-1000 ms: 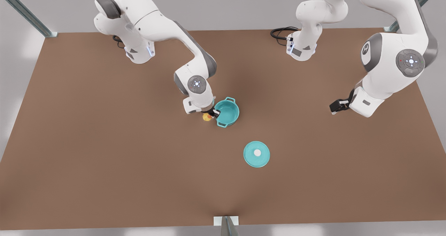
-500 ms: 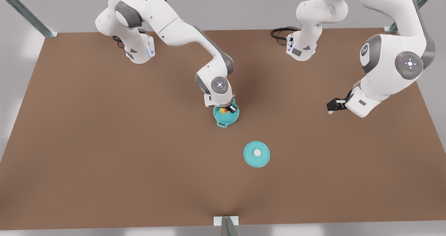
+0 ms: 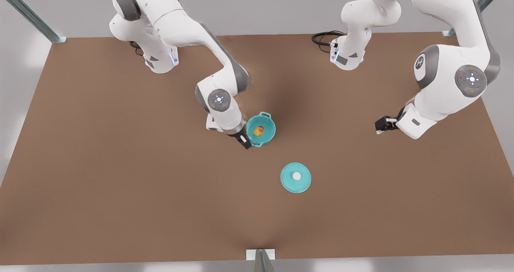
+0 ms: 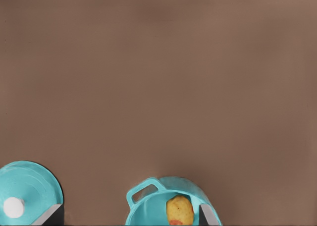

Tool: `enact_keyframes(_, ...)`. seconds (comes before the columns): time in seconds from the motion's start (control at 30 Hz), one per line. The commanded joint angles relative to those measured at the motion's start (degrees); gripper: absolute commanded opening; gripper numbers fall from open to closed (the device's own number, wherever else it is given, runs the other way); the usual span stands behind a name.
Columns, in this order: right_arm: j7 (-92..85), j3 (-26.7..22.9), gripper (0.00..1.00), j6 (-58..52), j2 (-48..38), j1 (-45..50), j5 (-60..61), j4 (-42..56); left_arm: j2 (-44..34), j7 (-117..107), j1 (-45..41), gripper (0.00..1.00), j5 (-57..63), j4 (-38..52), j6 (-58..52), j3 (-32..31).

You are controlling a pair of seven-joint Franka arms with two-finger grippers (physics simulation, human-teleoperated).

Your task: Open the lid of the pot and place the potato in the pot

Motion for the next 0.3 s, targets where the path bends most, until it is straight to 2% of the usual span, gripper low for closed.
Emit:
enact_keyframes(0.0,-34.48,-7.9,1.0,-18.21,-4.02,-5.36,-2.23,0.11,0.03,1.34,0.32,1.0,-1.85,-0.06,-0.54,0.06)
enact_keyframes(0.03,-44.85,-12.56,1.0,-20.67,-4.81,-7.55,-4.43,0.29,0.64,-0.06,0.93,1.0,-2.91,-0.58,-0.72,0.06)
enact_keyframes(0.07,-53.99,-14.94,1.0,-21.38,-4.9,-9.4,-4.43,0.2,0.73,-1.82,0.84,1.0,-2.91,-0.85,-0.72,-0.03)
enact_keyframes(0.17,-64.11,-17.49,1.0,-23.57,-4.81,-10.72,-4.96,-0.06,0.73,-2.26,0.76,1.0,-2.29,-0.59,-0.63,-0.03)
enact_keyframes(0.27,-64.03,-17.4,1.0,-23.66,-4.81,-10.63,-4.87,-0.68,0.91,-2.26,0.58,1.0,-2.29,-0.41,-0.54,-0.12)
